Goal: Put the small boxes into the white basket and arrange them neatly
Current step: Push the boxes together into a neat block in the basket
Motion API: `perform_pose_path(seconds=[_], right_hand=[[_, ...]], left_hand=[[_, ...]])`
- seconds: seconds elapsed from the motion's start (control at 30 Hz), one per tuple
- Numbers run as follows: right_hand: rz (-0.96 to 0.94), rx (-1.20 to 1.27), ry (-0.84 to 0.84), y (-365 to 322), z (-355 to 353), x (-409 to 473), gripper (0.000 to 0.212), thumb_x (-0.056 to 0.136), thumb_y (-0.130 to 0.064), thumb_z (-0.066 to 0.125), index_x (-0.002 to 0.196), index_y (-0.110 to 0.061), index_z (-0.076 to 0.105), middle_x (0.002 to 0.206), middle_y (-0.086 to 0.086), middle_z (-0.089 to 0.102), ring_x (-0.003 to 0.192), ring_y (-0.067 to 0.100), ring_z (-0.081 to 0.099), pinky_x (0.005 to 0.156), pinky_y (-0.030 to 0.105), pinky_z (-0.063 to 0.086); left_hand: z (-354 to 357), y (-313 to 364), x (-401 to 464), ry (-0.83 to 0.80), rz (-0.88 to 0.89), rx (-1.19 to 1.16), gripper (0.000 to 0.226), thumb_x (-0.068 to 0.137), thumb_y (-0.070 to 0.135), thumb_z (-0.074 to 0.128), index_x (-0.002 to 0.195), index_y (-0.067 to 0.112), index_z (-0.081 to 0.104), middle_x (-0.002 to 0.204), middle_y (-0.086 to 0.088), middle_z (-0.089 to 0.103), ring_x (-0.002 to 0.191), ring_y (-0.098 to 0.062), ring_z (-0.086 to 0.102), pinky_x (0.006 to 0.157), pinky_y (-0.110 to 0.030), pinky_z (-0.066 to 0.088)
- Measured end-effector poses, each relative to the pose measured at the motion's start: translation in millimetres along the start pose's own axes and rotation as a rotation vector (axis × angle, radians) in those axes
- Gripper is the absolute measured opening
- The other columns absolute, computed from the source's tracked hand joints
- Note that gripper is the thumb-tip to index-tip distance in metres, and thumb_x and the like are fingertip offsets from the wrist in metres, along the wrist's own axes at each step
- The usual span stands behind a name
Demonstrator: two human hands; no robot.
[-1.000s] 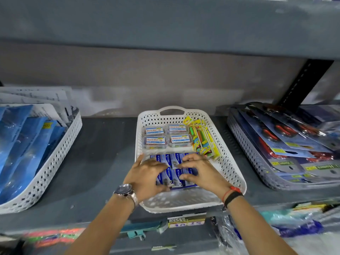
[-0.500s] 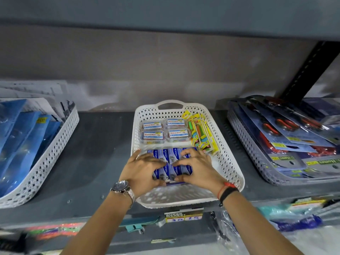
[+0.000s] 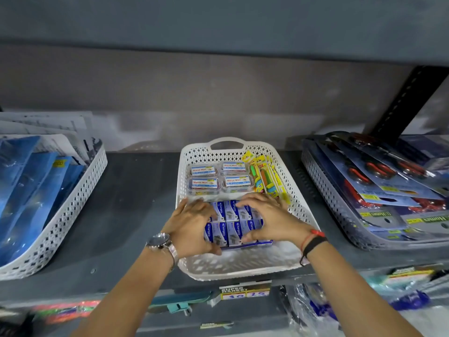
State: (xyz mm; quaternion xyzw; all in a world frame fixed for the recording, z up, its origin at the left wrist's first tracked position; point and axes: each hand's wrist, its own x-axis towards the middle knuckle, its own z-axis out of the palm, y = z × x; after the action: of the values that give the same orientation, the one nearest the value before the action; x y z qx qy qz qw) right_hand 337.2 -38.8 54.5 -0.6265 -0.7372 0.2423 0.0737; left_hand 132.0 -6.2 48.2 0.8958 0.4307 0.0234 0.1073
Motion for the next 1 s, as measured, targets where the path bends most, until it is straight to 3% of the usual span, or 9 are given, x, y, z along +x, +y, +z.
perform_pose_path(seconds=[0.1,0.2,0.33,0.47,0.6,0.7,0.83,0.93,1.0], right_hand=[[-0.012,-0.111,-0.201,0,-5,14,0.119,0.051,-0.050,0.080,0.142,-0.031,0.005,0.155,0.002,0.009,0.141,0.022,0.005,0.117,0.046,0.002],[0.003,-0.138,-0.288,-4,-3,28,0.131,0.048,-0.051,0.082,0.140,-0.036,-0.010,0.156,0.003,-0.001,0.142,0.022,-0.002,0.115,0.043,-0.004],[-0.016,-0.098,-0.260,-4,2,34,0.131,0.047,-0.048,0.083,0.138,-0.039,-0.012,0.155,0.004,0.012,0.142,0.022,0.009,0.116,0.049,-0.001],[-0.053,-0.091,-0.169,-3,7,32,0.121,0.045,-0.050,0.083,0.134,-0.039,0.002,0.150,0.003,0.029,0.136,0.023,0.027,0.111,0.047,0.013],[-0.068,-0.137,-0.118,-3,10,31,0.110,0.045,-0.051,0.080,0.127,-0.038,0.009,0.144,0.004,0.038,0.129,0.024,0.036,0.102,0.045,0.019],[-0.044,-0.151,-0.173,-5,5,31,0.123,0.045,-0.055,0.081,0.133,-0.041,-0.005,0.149,0.004,0.032,0.134,0.025,0.031,0.110,0.050,0.013],[-0.003,-0.161,-0.248,7,-4,26,0.137,0.050,-0.047,0.082,0.133,-0.040,-0.027,0.156,0.000,-0.002,0.142,0.016,0.000,0.112,0.047,-0.009],[0.028,-0.140,-0.273,17,-7,19,0.139,0.048,-0.048,0.083,0.135,-0.037,-0.025,0.156,0.000,-0.007,0.142,0.014,-0.004,0.108,0.032,-0.006],[0.035,-0.105,-0.245,18,-6,17,0.137,0.047,-0.046,0.084,0.137,-0.039,-0.018,0.156,0.001,0.001,0.142,0.016,0.003,0.109,0.032,0.000]], left_hand=[[-12,-3,14,-0.091,0.027,0.081,0.111,0.046,0.058,0.078,0.131,0.016,0.021,0.142,-0.007,0.031,0.133,-0.020,0.024,0.115,-0.038,0.007],[-11,-7,24,-0.208,0.015,0.157,0.133,0.045,0.060,0.078,0.138,0.013,-0.005,0.152,-0.009,0.012,0.140,-0.023,0.008,0.115,-0.038,-0.003],[-6,-12,29,-0.261,0.011,0.187,0.137,0.048,0.063,0.075,0.137,0.011,-0.015,0.153,-0.010,0.013,0.141,-0.023,0.008,0.114,-0.038,-0.007],[-2,-12,27,-0.154,0.051,0.212,0.126,0.048,0.062,0.073,0.137,0.013,-0.003,0.142,-0.009,0.038,0.134,-0.025,0.030,0.116,-0.039,0.007],[3,-11,25,-0.104,0.053,0.223,0.121,0.049,0.060,0.070,0.137,0.012,0.001,0.139,-0.008,0.043,0.132,-0.022,0.035,0.116,-0.040,0.003],[3,-11,24,-0.131,0.062,0.226,0.123,0.055,0.059,0.069,0.138,0.012,-0.009,0.144,-0.011,0.035,0.135,-0.024,0.028,0.115,-0.041,-0.002],[-1,-12,25,-0.213,0.069,0.162,0.133,0.055,0.065,0.069,0.134,0.017,-0.026,0.154,-0.012,0.009,0.141,-0.023,0.007,0.112,-0.040,-0.012],[-3,-8,29,-0.244,0.065,0.074,0.136,0.054,0.063,0.071,0.129,0.023,-0.035,0.155,-0.007,0.007,0.142,-0.021,0.006,0.113,-0.045,-0.011],[-2,-6,33,-0.245,0.055,0.043,0.137,0.053,0.061,0.073,0.127,0.025,-0.038,0.154,-0.005,0.015,0.141,-0.022,0.014,0.115,-0.048,-0.007]])
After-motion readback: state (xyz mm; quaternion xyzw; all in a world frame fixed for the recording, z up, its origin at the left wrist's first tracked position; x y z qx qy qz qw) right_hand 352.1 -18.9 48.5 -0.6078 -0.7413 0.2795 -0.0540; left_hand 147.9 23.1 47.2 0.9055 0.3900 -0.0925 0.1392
